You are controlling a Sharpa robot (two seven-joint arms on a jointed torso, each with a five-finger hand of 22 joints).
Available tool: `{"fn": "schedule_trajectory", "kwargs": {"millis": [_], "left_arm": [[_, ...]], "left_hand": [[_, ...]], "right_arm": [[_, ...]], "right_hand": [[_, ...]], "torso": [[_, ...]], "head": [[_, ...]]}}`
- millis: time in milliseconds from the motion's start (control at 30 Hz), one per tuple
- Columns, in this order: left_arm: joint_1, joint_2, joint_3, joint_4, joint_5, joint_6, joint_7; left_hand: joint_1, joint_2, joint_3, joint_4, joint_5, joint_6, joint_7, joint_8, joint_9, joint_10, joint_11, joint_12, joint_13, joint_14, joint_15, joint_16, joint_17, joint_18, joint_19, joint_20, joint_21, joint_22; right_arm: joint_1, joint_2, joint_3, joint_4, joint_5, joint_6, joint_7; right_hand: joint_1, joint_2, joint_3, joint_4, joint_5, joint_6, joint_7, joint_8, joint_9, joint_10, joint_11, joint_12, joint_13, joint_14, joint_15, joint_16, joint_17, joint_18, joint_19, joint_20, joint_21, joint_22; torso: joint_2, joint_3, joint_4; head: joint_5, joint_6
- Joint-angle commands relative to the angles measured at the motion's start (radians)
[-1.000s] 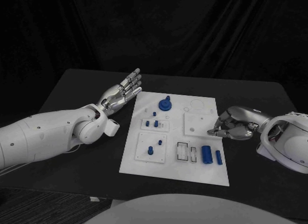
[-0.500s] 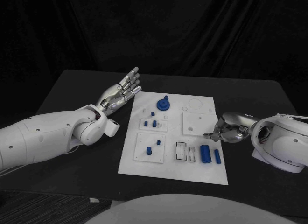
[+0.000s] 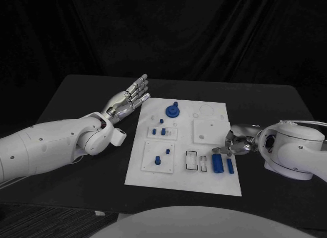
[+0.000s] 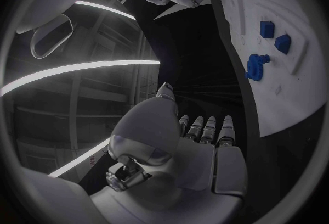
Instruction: Assemble the parts on the task board
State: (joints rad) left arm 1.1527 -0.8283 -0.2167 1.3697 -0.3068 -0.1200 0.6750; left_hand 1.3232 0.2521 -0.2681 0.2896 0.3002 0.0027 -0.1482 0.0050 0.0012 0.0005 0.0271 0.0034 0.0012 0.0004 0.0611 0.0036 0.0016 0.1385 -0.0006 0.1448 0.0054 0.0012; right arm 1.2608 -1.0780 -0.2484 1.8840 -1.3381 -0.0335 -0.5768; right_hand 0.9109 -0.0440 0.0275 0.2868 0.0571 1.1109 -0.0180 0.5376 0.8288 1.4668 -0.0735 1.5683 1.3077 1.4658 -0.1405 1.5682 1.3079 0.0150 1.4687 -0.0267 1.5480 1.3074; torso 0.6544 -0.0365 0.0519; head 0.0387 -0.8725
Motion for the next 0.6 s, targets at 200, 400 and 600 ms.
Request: {"fn": "schedule_trajectory", "kwargs": {"millis": [200,400,600], "left_arm": [[-0.003,0.003,0.001,-0.003,-0.004,0.041,0.063],[-0.004,-0.001,0.001,-0.005,-0.004,0.045,0.058],[-0.005,-0.008,0.001,0.000,-0.004,0.046,0.055]], "left_hand": [[0.009,0.001,0.003,0.000,0.012,0.001,0.004,-0.004,0.000,0.000,0.004,-0.003,-0.001,0.000,0.009,-0.004,-0.002,0.018,0.001,0.014,-0.005,-0.001],[0.011,0.004,0.004,0.000,0.019,0.003,0.004,-0.003,0.000,0.000,0.000,-0.003,-0.001,0.000,0.012,-0.004,-0.002,0.020,0.001,0.018,-0.005,-0.001],[0.033,0.005,0.012,-0.007,0.057,0.004,0.008,-0.003,0.001,0.000,0.000,-0.003,-0.001,0.000,0.016,-0.004,-0.002,0.024,0.001,0.025,-0.005,-0.001]], "right_arm": [[-0.009,0.016,0.000,-0.009,-0.028,0.088,-0.061],[-0.012,0.031,0.000,-0.016,-0.029,0.095,-0.055],[-0.019,0.044,0.000,-0.027,-0.029,0.096,-0.050]], "right_hand": [[-0.007,-0.005,0.016,0.002,-0.003,0.002,0.000,-0.045,-0.017,0.104,-0.006,0.002,0.263,0.100,-0.008,-0.006,0.237,-0.006,0.086,-0.007,-0.006,0.252],[-0.001,-0.010,0.022,0.000,-0.003,0.014,0.001,-0.064,-0.028,0.104,-0.005,0.002,0.263,0.100,-0.006,-0.006,0.237,-0.006,0.085,-0.006,-0.007,0.251],[0.013,-0.019,0.027,-0.003,-0.004,0.022,0.002,-0.080,-0.036,0.104,-0.004,0.002,0.263,0.099,-0.006,-0.008,0.231,-0.005,0.083,-0.005,-0.011,0.250]], "torso": [[0.001,-0.0002,-0.0008],[0.001,0.0009,-0.0021],[0.000,0.0000,0.0005]], "head": [[0.001,0.000],[0.013,0.000],[0.015,0.000]]}}
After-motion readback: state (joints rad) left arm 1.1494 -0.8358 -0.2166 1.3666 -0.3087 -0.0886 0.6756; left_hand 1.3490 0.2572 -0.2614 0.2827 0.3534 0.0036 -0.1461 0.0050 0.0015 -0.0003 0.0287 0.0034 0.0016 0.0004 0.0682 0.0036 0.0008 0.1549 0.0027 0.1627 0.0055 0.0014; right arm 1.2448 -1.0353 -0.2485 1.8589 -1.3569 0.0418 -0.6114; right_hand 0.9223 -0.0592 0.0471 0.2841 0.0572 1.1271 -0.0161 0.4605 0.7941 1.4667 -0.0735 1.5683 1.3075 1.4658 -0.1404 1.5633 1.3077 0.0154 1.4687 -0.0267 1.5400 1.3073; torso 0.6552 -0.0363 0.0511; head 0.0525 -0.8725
